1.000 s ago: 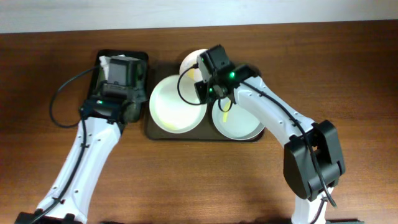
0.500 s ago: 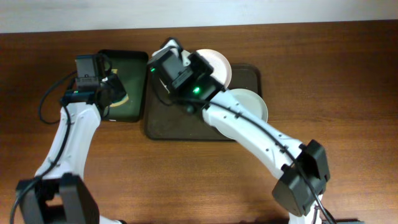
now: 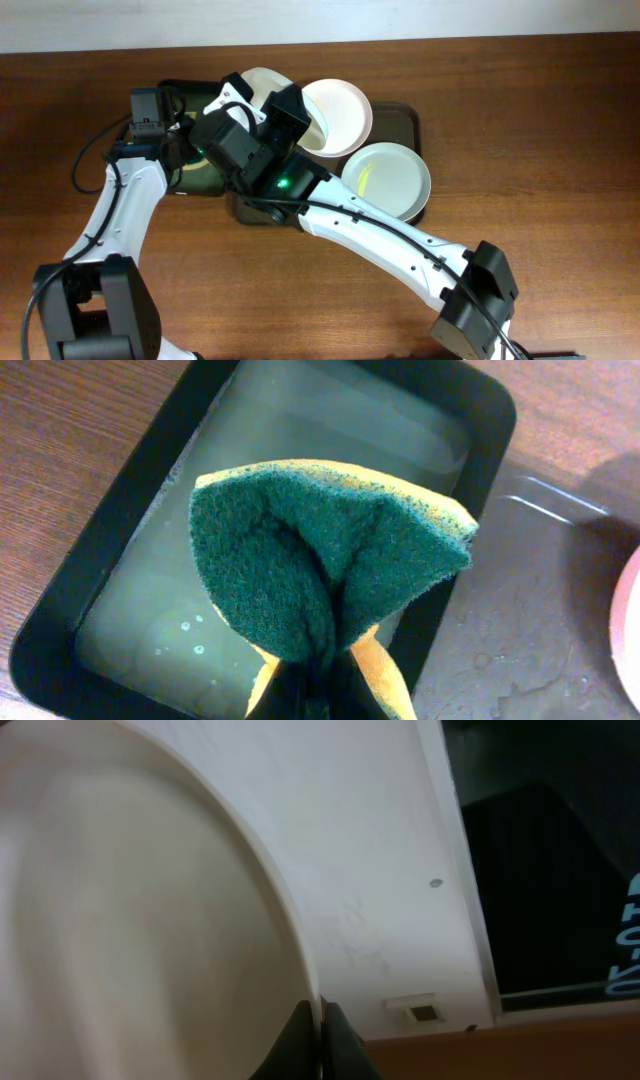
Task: Clean dirty plates on tray and stack at the side
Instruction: 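Lift the cleaned plate with right gripper and place it at right side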
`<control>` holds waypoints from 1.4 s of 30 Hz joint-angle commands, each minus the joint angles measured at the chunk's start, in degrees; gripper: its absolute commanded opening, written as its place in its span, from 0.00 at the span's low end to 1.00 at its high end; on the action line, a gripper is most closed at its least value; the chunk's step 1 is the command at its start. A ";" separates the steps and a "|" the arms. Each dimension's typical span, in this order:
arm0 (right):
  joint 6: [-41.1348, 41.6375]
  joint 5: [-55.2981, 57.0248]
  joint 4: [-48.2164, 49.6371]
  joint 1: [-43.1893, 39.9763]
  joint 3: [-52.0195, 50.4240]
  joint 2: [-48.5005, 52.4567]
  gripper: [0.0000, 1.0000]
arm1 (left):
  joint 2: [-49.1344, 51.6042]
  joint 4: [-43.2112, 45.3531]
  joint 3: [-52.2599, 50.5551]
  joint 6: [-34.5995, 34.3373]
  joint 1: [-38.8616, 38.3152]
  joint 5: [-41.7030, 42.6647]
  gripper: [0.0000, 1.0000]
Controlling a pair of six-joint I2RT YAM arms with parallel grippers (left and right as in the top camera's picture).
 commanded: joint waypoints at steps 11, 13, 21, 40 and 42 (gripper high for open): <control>41.90 -63.41 -23.61 -25.68 1.18 -1.75 0.04 | 0.42 -0.66 0.04 1.16 0.26 0.39 0.00; 41.90 -79.54 -26.34 -35.08 1.18 -1.73 0.04 | 0.42 -0.81 0.04 1.16 0.26 0.39 0.00; 39.71 -84.98 -33.90 -65.09 -0.61 0.33 0.04 | 0.42 -1.25 0.04 1.14 0.24 0.42 0.00; 39.67 -84.76 -21.40 -77.22 -14.60 5.38 0.89 | 0.42 -1.14 0.04 1.14 0.24 0.42 0.00; 37.22 -88.87 -21.14 -75.49 -14.60 5.38 0.89 | 0.42 -0.96 0.04 1.11 0.24 0.44 0.00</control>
